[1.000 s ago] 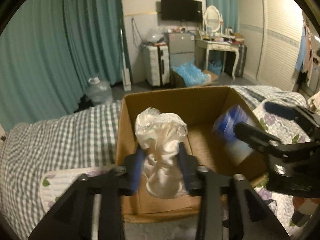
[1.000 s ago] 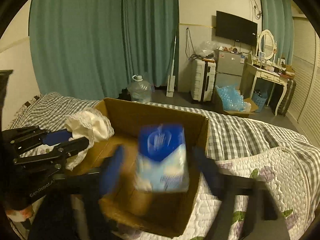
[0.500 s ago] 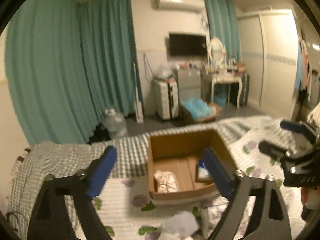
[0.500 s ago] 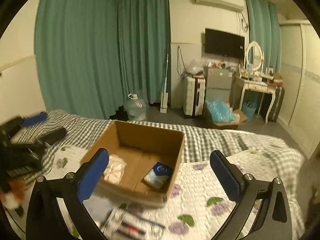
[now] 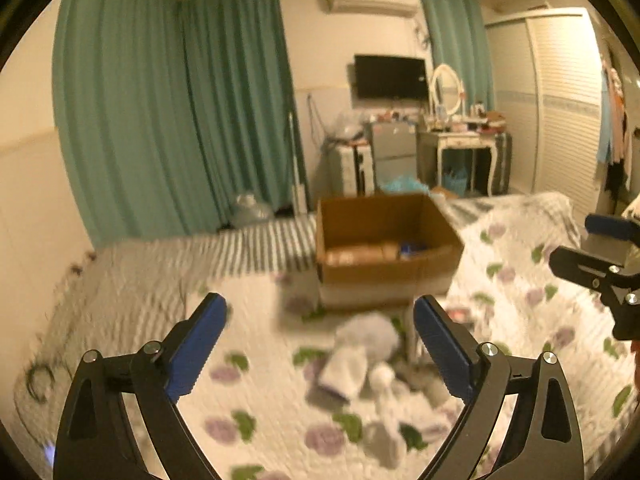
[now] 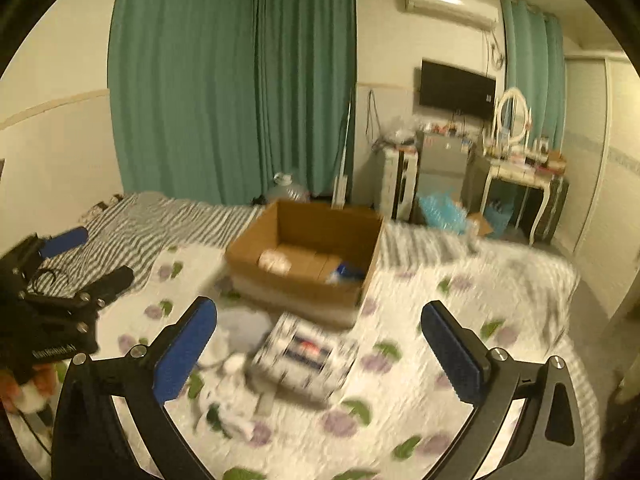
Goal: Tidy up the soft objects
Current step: 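Grasp the white sock with green trim using the left tool, then hold the sock in the left tool while the right tool grasps a white glove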
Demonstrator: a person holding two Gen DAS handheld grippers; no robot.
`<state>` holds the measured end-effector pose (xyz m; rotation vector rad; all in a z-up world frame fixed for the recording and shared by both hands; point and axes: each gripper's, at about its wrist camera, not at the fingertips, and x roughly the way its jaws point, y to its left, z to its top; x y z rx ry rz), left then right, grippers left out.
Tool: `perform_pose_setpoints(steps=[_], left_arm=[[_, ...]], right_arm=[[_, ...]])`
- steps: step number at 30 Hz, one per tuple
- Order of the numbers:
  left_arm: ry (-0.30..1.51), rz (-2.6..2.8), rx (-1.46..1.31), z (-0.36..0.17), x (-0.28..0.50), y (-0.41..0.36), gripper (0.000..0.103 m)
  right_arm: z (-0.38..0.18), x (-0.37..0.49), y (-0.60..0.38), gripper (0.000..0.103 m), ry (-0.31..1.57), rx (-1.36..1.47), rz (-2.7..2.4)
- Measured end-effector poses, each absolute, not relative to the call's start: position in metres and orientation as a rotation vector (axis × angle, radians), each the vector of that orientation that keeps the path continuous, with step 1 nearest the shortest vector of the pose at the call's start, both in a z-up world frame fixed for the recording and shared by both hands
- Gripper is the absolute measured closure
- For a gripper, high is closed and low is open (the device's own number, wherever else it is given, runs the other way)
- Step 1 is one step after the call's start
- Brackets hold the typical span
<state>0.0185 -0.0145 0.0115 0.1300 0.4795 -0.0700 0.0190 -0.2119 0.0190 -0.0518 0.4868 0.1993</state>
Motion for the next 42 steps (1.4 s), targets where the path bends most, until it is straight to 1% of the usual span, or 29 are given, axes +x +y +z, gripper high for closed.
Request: perform_pose_setpoints(steps=[4,7,10,12,21,23,26,29,37,42], left_arm=[[0.582,-0.083,0.118,-0.041,0.017,-0.021,0.007],[0.65,-0.106,0.134,-0.08,0.017,-0.029,0.007],[0.716,-0.148,0.141,-0.107,0.019,-0.04,0.007],[0.761,-0.207,0.117,-0.118,0.02,-0.047,0.007],[0.863,-0.33,0.128,-0.152,0.032,-0.077,0.007],[0.876,-0.317,0.144,-0.158,0.039,-0.082,0.009],[0.896,-0.298,0.147,-0.162,0.044,-0.082,0.033],[0.882,-0.317,0.11,-0.153,0.04,-0.073,0.039],[0.79,-0.227,0.073,-0.121,0.031,-0.031,0.04],[0.79,-0.159,0.003,-0.115,0.045,0.002,0.04]], right_arm=[[-0.038,0.02,-0.206,0.0,0.557,-0.021,0.161],[-0.092,0.03,-0.207,0.0,0.624,-0.026,0.141],[-0.138,0.044,-0.212,0.0,0.751,-0.018,0.129],[-0.149,0.051,-0.216,0.0,0.794,-0.002,0.141],[-0.154,0.065,-0.224,0.0,0.798,0.06,0.123],[-0.151,0.067,-0.223,0.0,0.798,0.062,0.116],[-0.151,0.068,-0.224,0.0,0.792,0.063,0.105],[-0.152,0.068,-0.224,0.0,0.794,0.061,0.095],[-0.151,0.061,-0.214,0.0,0.788,0.048,0.114],[-0.16,0.064,-0.188,0.0,0.822,0.063,0.158]])
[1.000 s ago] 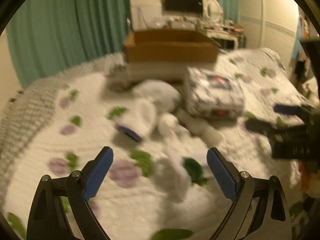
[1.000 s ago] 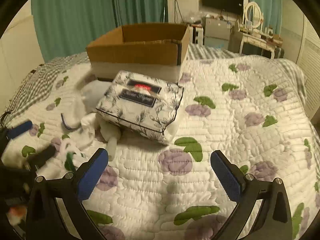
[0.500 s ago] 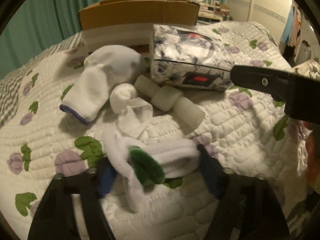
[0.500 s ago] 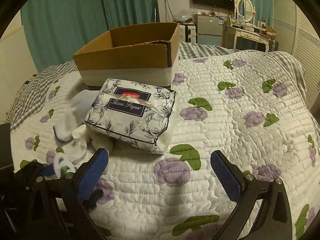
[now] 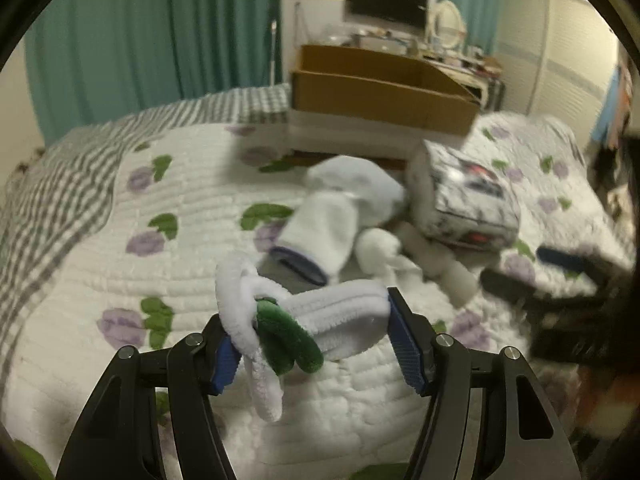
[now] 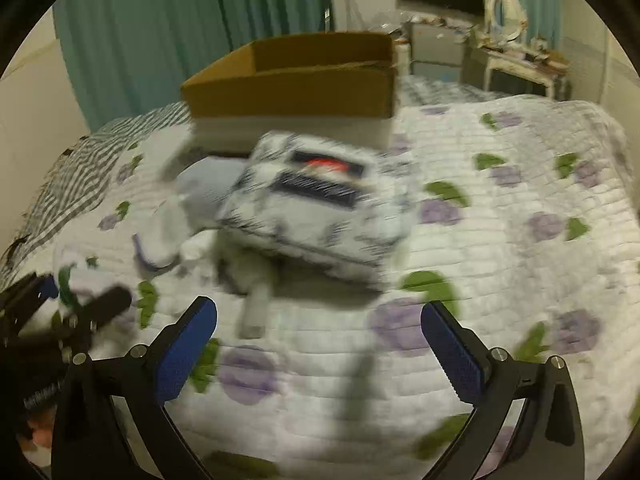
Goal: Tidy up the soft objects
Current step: 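Hold the sock in the left tool while the right tool grasps a white glove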
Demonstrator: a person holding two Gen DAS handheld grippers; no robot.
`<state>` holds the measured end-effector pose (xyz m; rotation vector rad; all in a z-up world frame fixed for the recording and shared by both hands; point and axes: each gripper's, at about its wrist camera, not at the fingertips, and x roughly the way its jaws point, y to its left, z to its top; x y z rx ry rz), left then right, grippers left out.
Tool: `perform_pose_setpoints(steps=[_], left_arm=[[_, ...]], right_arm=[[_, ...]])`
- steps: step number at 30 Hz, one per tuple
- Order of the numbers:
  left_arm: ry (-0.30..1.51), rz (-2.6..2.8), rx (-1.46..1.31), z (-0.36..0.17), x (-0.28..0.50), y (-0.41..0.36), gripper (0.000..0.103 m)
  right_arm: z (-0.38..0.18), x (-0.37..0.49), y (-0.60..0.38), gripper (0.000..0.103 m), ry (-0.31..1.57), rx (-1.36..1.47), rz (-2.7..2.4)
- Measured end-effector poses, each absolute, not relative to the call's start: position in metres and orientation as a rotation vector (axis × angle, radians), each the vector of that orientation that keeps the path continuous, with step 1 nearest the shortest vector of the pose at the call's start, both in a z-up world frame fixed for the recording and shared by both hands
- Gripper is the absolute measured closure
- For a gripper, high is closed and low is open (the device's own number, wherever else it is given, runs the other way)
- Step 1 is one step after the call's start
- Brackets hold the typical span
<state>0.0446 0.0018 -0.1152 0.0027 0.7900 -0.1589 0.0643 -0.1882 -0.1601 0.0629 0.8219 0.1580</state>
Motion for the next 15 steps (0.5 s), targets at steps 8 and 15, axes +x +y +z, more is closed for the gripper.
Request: perform_pose_setpoints(steps=[8,15], left_arm=[[0.793,-0.142,-0.069,-0.113,0.046,0.026,0.04],[0.807,-0.165,-0.068,-0.115,0.048,0.023,0.04]], right_arm=[[-0.187,0.092,-0.147,0.028,0.925,-0.01,0.173],[-0.191,0.111,-0.139,0.053,0.94,0.02,0.193]])
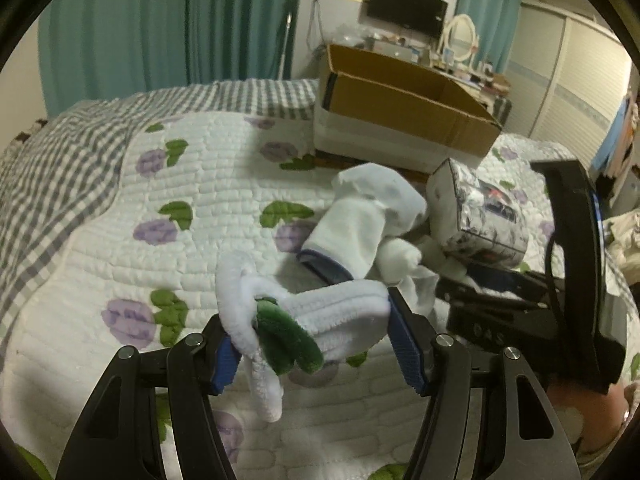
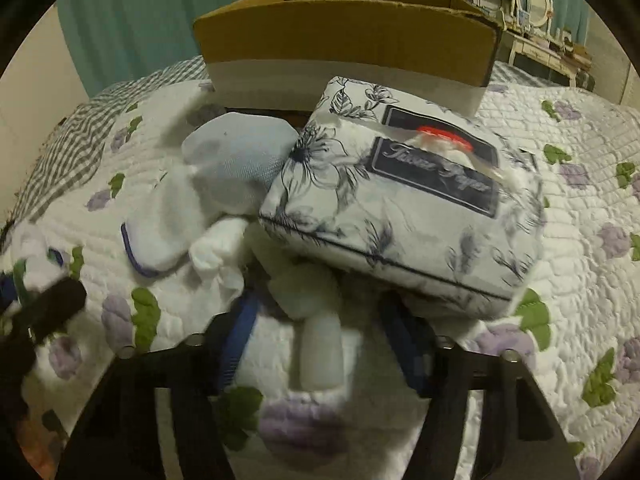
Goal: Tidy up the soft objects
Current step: 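Hold the sock in the left tool while the right tool grasps a white glove, then drop the sock and glove into the box, opening both tools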
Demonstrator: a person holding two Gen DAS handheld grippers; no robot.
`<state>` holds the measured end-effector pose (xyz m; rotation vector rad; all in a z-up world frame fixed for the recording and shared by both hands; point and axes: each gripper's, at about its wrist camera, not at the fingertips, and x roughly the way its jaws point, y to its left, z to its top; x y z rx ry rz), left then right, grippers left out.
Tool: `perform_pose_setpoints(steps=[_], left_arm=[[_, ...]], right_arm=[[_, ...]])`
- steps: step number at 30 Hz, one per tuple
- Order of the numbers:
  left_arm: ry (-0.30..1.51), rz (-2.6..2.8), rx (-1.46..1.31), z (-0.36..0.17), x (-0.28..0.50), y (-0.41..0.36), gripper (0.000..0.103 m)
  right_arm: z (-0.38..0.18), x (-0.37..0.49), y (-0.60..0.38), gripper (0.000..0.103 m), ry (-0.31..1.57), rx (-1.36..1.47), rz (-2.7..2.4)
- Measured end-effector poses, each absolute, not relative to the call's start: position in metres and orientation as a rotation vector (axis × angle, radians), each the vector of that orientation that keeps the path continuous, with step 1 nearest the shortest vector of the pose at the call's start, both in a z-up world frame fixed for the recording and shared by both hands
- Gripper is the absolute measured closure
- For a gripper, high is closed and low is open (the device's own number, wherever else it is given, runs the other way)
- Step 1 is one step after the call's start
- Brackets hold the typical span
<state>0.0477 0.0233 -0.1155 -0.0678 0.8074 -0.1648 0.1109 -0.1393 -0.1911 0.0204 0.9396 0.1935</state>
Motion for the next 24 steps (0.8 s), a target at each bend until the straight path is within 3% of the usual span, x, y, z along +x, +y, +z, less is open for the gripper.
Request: perform_pose_setpoints(steps=[3,14,24], left_arm=[[0.811,-0.163,-0.062,-0.116,0.048,0.023,0.04],[0.777,-0.149,0.011,-0.099,0.027,0.007,0.04],[0.646,-0.232,0.08,-0.017,0.02,-0.03,0.04]], right_arm=[[-0.193,0.115,-0.135,0.069,0.945,0.02,0.205],[-0.169,0.069,-0.141,0.071,0.892,0.013,0.266],[-0.08,0.041,-0.172,0.07,0.721,0.012,0.286]])
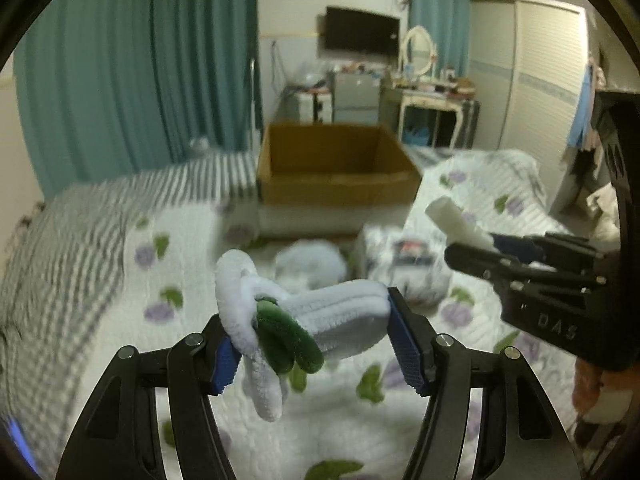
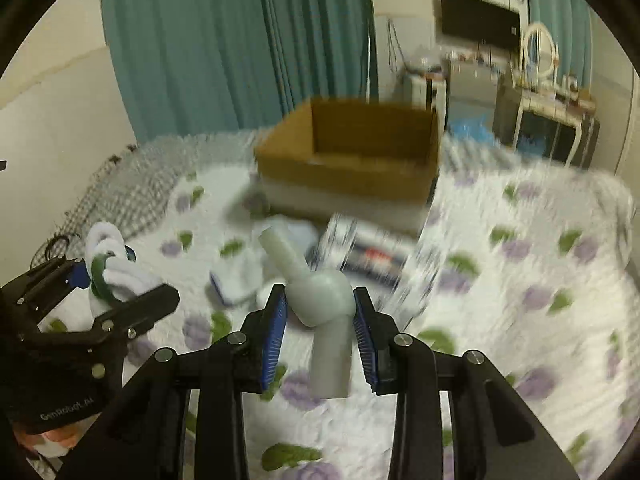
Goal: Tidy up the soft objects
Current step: 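Drop the sock and glove into the box, opening both tools, then grasp the floral tissue package with the right tool while the left tool grasps a white sock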
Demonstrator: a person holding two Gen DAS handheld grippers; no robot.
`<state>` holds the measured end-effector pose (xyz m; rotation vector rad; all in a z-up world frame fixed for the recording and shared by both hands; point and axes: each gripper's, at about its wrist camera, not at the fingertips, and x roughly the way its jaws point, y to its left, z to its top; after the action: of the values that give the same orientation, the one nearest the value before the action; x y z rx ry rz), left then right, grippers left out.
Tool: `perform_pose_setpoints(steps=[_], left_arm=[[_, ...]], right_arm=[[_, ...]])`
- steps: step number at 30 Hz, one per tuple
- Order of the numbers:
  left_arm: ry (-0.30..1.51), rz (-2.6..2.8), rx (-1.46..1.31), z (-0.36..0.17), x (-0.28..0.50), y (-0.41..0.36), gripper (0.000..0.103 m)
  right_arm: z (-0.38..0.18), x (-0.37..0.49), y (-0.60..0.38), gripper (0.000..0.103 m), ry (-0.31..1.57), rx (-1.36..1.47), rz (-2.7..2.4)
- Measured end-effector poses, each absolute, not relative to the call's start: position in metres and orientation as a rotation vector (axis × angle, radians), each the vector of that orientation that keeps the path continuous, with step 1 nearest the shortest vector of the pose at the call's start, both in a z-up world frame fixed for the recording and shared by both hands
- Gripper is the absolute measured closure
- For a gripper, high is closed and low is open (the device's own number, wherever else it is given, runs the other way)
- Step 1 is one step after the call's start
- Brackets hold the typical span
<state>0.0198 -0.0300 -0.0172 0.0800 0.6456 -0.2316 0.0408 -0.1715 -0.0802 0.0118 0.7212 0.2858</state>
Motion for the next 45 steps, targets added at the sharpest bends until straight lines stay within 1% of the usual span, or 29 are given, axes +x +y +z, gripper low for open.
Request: perform_pose_setpoints(steps=[7,10,13,16,17,22,23,24,25,26,27,28,31,34,35,36,37,38,41,45], left_arm=[[0.534,-0.238,0.135,0.038,0.074,-0.05,0.04],[0.524,-0.247,0.132,0.047,0.119,-0.055,0.039],[0.53,-0.235,0.156,0.042,0.169,-0.064,0.039],[0.54,-0.204,0.183,0.023,0.216,-0.07,0.037],[0.544,-0.197,0.189,0.015,0.229,-0.071,0.035],[0.58,-0.199,0.198,-0.024,0.271,-0.074,0.032],[0.585,-0.194,0.201,-0.031,0.278,-0.073,0.029],[0.59,-0.192,0.2,-0.033,0.28,-0.074,0.022],[0.596,-0.19,0.194,-0.037,0.284,-0.073,0.019],[0.597,-0.184,0.184,-0.038,0.285,-0.071,0.018],[0.6,-0.178,0.177,-0.037,0.285,-0.07,0.018],[0.605,-0.175,0.169,-0.036,0.284,-0.07,0.018],[0.595,-0.162,0.152,-0.022,0.272,-0.066,0.018],[0.554,-0.148,0.154,0.003,0.246,-0.063,0.018],[0.535,-0.143,0.156,0.013,0.233,-0.062,0.017],[0.513,-0.139,0.158,0.025,0.219,-0.06,0.016],[0.498,-0.136,0.157,0.034,0.208,-0.058,0.014],[0.479,-0.135,0.153,0.045,0.193,-0.055,0.008],[0.433,-0.13,0.135,0.074,0.145,-0.044,0.008],[0.393,-0.111,0.127,0.088,0.096,-0.036,0.008]], right_arm=[[-0.003,0.072,-0.194,0.07,0.588,-0.032,0.293],[0.019,0.104,-0.199,0.07,0.557,-0.044,0.302],[0.029,0.148,-0.201,0.07,0.547,-0.035,0.304],[0.024,0.197,-0.204,0.07,0.558,-0.014,0.305],[0.019,0.213,-0.204,0.07,0.566,-0.009,0.305],[-0.02,0.278,-0.205,0.067,0.628,0.021,0.286],[-0.028,0.287,-0.207,0.067,0.639,0.024,0.279],[-0.034,0.294,-0.208,0.066,0.644,0.023,0.27],[-0.039,0.298,-0.21,0.064,0.646,0.023,0.265],[-0.044,0.304,-0.212,0.047,0.652,0.018,0.265],[-0.046,0.306,-0.213,0.027,0.65,0.017,0.258],[-0.048,0.306,-0.215,0.023,0.648,0.021,0.249],[-0.044,0.301,-0.223,0.02,0.63,0.043,0.251],[-0.023,0.282,-0.228,0.017,0.596,0.012,0.216],[-0.016,0.276,-0.229,0.014,0.583,0.003,0.206],[-0.004,0.264,-0.231,0.01,0.566,-0.01,0.199],[0.004,0.256,-0.231,0.008,0.557,-0.015,0.198],[0.016,0.242,-0.232,0.006,0.548,-0.023,0.198],[0.051,0.201,-0.235,0.002,0.511,-0.054,0.196],[0.085,0.14,-0.237,0.001,0.46,-0.073,0.201]])
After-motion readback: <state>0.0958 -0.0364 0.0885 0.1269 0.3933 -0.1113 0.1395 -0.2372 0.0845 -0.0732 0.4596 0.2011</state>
